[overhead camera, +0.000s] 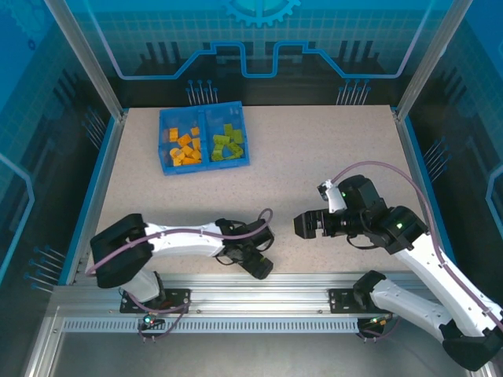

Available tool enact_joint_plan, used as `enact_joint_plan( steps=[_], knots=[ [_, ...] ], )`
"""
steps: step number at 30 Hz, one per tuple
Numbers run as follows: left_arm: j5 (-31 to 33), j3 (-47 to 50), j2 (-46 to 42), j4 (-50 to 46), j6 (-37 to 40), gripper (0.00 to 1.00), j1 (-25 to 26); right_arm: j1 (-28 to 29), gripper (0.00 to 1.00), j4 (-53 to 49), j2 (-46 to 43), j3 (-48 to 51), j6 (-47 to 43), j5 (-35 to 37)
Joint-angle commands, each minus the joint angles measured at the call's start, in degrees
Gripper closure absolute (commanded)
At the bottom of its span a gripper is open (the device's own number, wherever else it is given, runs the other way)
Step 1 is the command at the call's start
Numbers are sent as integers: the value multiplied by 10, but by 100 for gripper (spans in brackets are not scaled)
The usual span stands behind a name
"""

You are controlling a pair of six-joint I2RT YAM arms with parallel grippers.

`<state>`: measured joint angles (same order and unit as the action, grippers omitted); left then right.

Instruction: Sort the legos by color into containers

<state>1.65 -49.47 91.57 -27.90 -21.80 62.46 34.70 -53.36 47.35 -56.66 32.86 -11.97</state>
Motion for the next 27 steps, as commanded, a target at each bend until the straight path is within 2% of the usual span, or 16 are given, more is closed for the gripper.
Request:
enact_joint_plan(
  steps=[1, 10, 15, 20, 23, 27],
  knots=[
    [9, -21, 24, -2, 6, 16, 10, -10, 2, -13, -11, 3, 4, 5],
    [66, -13, 42, -13, 5, 62, 14, -12, 2, -9, -5, 8, -1, -9],
    [73, -3, 16, 7, -11, 70, 13, -13, 2, -5, -1, 9, 1, -16],
    [65, -3, -41, 25, -38, 73, -9, -13, 2, -8, -5, 1, 2, -13],
    [65, -14, -99, 32, -45, 73, -39, -13, 2, -10, -9, -8, 3, -9],
    [99, -92, -131, -6, -32, 74, -117, -14, 2, -3, -15, -12, 6, 1]
  ],
)
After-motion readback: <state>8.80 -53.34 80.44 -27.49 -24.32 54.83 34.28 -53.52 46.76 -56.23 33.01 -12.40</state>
